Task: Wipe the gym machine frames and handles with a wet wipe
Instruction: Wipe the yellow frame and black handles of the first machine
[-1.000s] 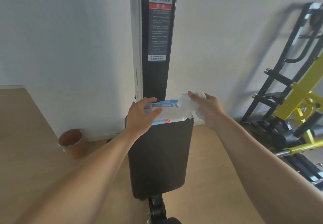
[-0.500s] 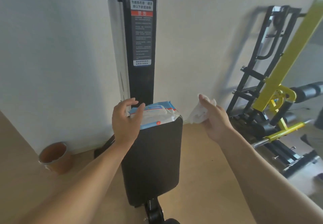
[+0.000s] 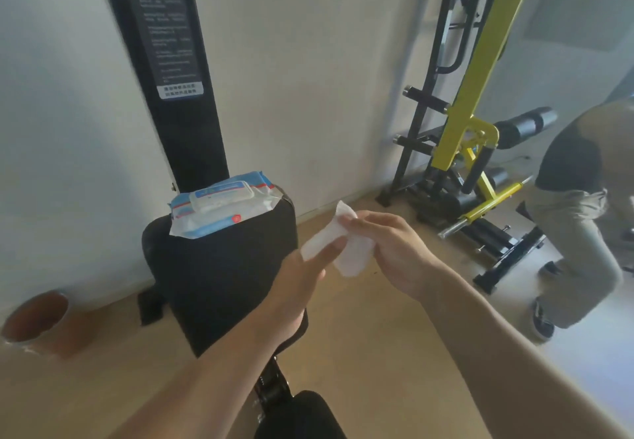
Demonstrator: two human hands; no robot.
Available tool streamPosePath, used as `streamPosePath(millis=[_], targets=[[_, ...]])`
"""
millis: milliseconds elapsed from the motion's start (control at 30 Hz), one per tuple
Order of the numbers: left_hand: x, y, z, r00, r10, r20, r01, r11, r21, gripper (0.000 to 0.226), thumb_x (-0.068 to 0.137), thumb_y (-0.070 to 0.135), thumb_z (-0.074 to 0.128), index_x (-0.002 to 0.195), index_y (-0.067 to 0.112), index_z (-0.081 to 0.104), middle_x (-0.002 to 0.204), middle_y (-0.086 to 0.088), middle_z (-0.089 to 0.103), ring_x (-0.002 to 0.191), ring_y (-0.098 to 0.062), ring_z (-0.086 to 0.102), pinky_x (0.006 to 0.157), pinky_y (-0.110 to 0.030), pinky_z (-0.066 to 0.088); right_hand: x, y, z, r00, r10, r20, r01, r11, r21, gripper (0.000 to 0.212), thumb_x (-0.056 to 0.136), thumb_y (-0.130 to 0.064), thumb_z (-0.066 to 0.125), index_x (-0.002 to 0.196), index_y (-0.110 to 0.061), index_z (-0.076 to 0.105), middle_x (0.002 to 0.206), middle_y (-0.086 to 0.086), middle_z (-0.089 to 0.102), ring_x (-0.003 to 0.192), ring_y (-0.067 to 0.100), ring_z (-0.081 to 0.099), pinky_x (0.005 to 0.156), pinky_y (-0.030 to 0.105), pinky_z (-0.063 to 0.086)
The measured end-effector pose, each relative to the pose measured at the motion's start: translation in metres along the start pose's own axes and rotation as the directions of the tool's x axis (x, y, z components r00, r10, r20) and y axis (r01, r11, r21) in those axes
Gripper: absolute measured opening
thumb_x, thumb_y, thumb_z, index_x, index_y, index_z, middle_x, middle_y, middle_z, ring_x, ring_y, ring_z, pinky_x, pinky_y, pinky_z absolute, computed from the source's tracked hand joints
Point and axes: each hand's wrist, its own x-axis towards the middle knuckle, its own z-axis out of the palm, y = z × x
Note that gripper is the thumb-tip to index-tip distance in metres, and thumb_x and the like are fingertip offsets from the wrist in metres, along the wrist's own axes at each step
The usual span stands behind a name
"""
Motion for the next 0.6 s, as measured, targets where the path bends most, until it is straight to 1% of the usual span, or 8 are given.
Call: streamPosePath(millis=[67, 100, 167, 233, 367, 433, 500, 600], targets=[[0.001, -0.006, 0.015, 0.999, 0.009, -0.048, -0.010, 1.000, -0.022, 0.069, 0.064, 0.071, 0.079, 0.107, 0.016, 0.072, 0.103, -0.021, 0.068, 0.102, -0.040, 0.063, 0.102, -0.052, 0.047, -0.005, 0.010, -0.017, 1.000, 0.011, -0.005, -0.011, 1.000, -0.015, 0.032, 0.083, -0.040, 0.075, 0.094, -0.010, 0.077, 0.096, 0.012, 0.072, 0.088, 0.029, 0.065, 0.071, 0.034, 0.052], [0.002, -0.008, 0.023, 0.995, 0.032, -0.099, -0.032, 0.999, 0.001, 0.059, 0.071, 0.066, 0.077, 0.104, 0.018, 0.073, 0.108, -0.023, 0.069, 0.109, -0.043, 0.064, 0.106, -0.057, 0.047, -0.007, 0.016, -0.027, 1.000, 0.015, -0.008, -0.015, 1.000, -0.016, 0.030, 0.085, -0.039, 0.075, 0.094, -0.010, 0.076, 0.092, 0.010, 0.073, 0.084, 0.027, 0.066, 0.069, 0.033, 0.051], [0.005, -0.012, 0.041, 0.987, 0.065, -0.147, -0.063, 0.998, 0.015, 0.038, 0.088, 0.054, 0.067, 0.107, 0.023, 0.075, 0.110, -0.014, 0.073, 0.112, -0.035, 0.067, 0.104, -0.055, 0.049, -0.010, 0.028, -0.051, 1.000, 0.021, -0.012, -0.022, 0.999, -0.024, 0.029, 0.088, -0.039, 0.072, 0.095, -0.011, 0.077, 0.089, 0.008, 0.074, 0.079, 0.022, 0.066, 0.068, 0.032, 0.050], [0.010, -0.017, 0.067, 0.984, 0.012, -0.179, -0.030, 0.995, -0.095, 0.028, 0.098, 0.038, 0.060, 0.113, 0.020, 0.075, 0.113, -0.009, 0.076, 0.111, -0.026, 0.071, 0.099, -0.044, 0.054, -0.012, 0.041, -0.078, 1.000, 0.027, -0.014, -0.027, 0.999, -0.037, 0.027, 0.091, -0.036, 0.069, 0.099, -0.011, 0.077, 0.093, 0.011, 0.076, 0.080, 0.020, 0.068, 0.071, 0.032, 0.052], [0.026, -0.034, 0.135, 0.914, -0.073, -0.398, 0.015, 0.989, -0.146, 0.023, 0.098, 0.034, 0.062, 0.107, 0.017, 0.074, 0.111, -0.007, 0.076, 0.105, -0.021, 0.073, 0.076, -0.030, 0.060, -0.019, 0.067, -0.143, 0.996, 0.089, 0.017, -0.088, 0.993, -0.076, 0.014, 0.095, -0.017, 0.065, 0.100, -0.013, 0.077, 0.091, 0.009, 0.077, 0.075, 0.015, 0.070, 0.066, 0.027, 0.054], [0.033, -0.041, 0.167, 0.873, -0.092, -0.479, 0.032, 0.991, -0.132, 0.022, 0.096, 0.039, 0.063, 0.103, 0.021, 0.073, 0.108, -0.005, 0.076, 0.100, -0.021, 0.075, 0.075, -0.035, 0.063, -0.023, 0.079, -0.177, 0.987, 0.154, 0.036, -0.146, 0.975, -0.168, 0.011, 0.090, -0.014, 0.068, 0.094, -0.016, 0.077, 0.085, 0.005, 0.077, 0.070, 0.013, 0.068, 0.062, 0.025, 0.052], [0.040, -0.047, 0.196, 0.848, -0.101, -0.520, 0.067, 0.994, -0.085, 0.023, 0.095, 0.043, 0.063, 0.099, 0.023, 0.073, 0.103, -0.003, 0.076, 0.096, -0.019, 0.075, 0.075, -0.042, 0.064, -0.027, 0.086, -0.209, 0.976, 0.215, 0.041, -0.196, 0.942, -0.273, 0.007, 0.088, -0.019, 0.070, 0.091, -0.017, 0.076, 0.079, -0.001, 0.075, 0.066, 0.009, 0.066, 0.061, 0.022, 0.050], [0.046, -0.054, 0.234, 0.852, -0.150, -0.501, 0.140, 0.988, -0.058, 0.025, 0.098, 0.044, 0.059, 0.093, 0.024, 0.072, 0.096, -0.002, 0.076, 0.086, -0.015, 0.074, 0.071, -0.042, 0.065, -0.036, 0.087, -0.246, 0.961, 0.266, 0.071, -0.241, 0.938, -0.248, 0.008, 0.090, -0.021, 0.067, 0.086, -0.016, 0.073, 0.072, -0.005, 0.071, 0.065, 0.011, 0.062, 0.061, 0.024, 0.046]])
